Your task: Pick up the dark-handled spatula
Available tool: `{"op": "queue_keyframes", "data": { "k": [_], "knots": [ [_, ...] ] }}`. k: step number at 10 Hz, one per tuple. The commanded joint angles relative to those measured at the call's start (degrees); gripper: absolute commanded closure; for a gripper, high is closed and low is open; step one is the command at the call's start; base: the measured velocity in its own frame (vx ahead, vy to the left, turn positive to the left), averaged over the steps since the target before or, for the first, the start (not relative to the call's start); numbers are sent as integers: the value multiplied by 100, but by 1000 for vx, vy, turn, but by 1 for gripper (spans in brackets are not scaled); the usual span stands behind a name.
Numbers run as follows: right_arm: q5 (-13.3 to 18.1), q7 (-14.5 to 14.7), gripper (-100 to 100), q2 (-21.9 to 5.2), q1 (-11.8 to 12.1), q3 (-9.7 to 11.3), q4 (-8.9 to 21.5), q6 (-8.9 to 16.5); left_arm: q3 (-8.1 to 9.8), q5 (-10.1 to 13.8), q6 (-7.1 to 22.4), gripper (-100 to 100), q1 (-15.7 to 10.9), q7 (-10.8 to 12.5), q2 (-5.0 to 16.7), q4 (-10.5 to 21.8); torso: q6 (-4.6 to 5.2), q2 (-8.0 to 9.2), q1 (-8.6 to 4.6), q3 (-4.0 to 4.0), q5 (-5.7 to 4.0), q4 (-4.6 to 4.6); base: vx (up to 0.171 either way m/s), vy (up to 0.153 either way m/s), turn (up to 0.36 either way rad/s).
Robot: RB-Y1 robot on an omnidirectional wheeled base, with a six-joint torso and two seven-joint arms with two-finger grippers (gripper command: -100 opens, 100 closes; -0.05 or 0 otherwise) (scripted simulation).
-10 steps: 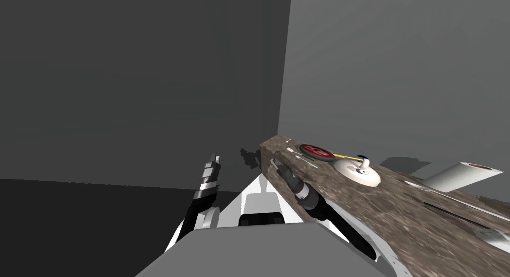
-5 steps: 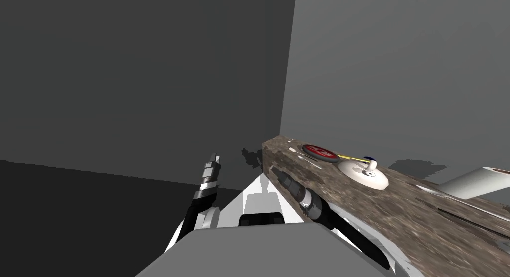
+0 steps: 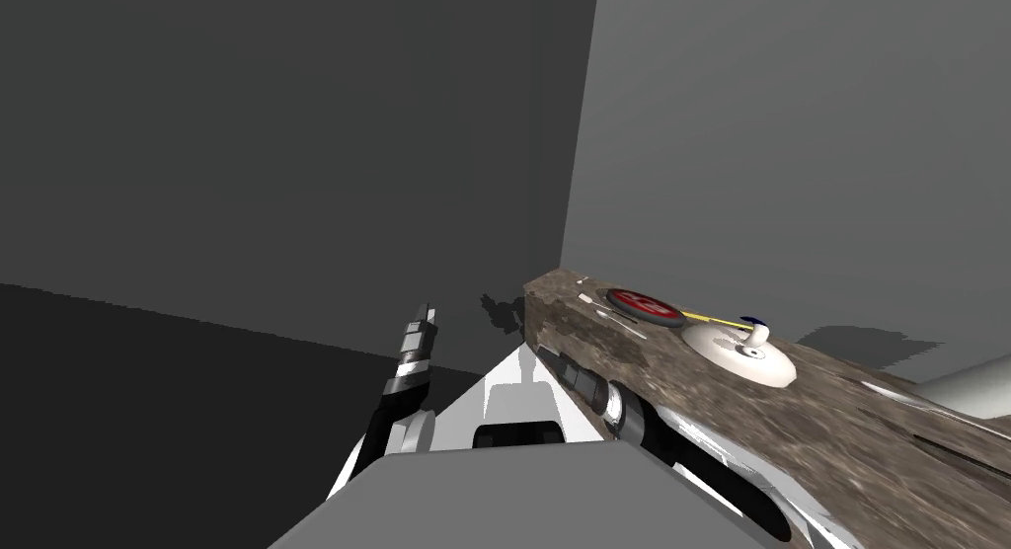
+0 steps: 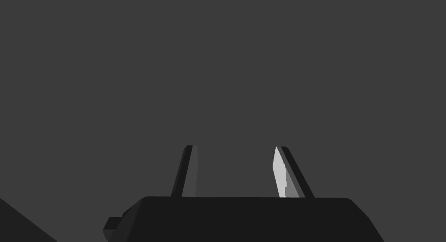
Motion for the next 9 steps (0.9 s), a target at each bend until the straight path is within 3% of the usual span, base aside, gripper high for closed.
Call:
{"op": "queue_keyframes", "data": {
  "k": [1, 3, 4, 6, 7, 9],
  "knots": [
    [-58, 54, -100, -286, -17, 235, 87, 83, 0, 0, 0, 0, 0, 0, 0, 0, 0, 0, 0, 0, 0, 0, -2, 17, 185],
    [-58, 54, -100, -586, -17, 235, 87, 83, 0, 0, 0, 0, 0, 0, 0, 0, -1, -3, 2, -2, 1, -1, 1, 9, 46],
    [-123, 104, -100, -792, -32, 448, 177, 163, 0, 0, 0, 0, 0, 0, 0, 0, 0, -2, 0, -1, 0, -1, 6, 15, 206],
    [-123, 104, -100, -1096, -32, 448, 177, 163, 0, 0, 0, 0, 0, 0, 0, 0, -1, -7, 0, -4, 0, -2, 7, 4, 44],
    [-194, 156, -100, -1292, -40, 652, 268, 247, 0, 0, 0, 0, 0, 0, 0, 0, 1, -5, -1, -3, 0, -1, 16, 13, 168],
    [-194, 156, -100, -1601, -40, 652, 268, 247, 0, 0, 0, 0, 0, 0, 0, 0, -1, -10, 1, -6, 0, -2, 14, 4, 68]
  ]
}}
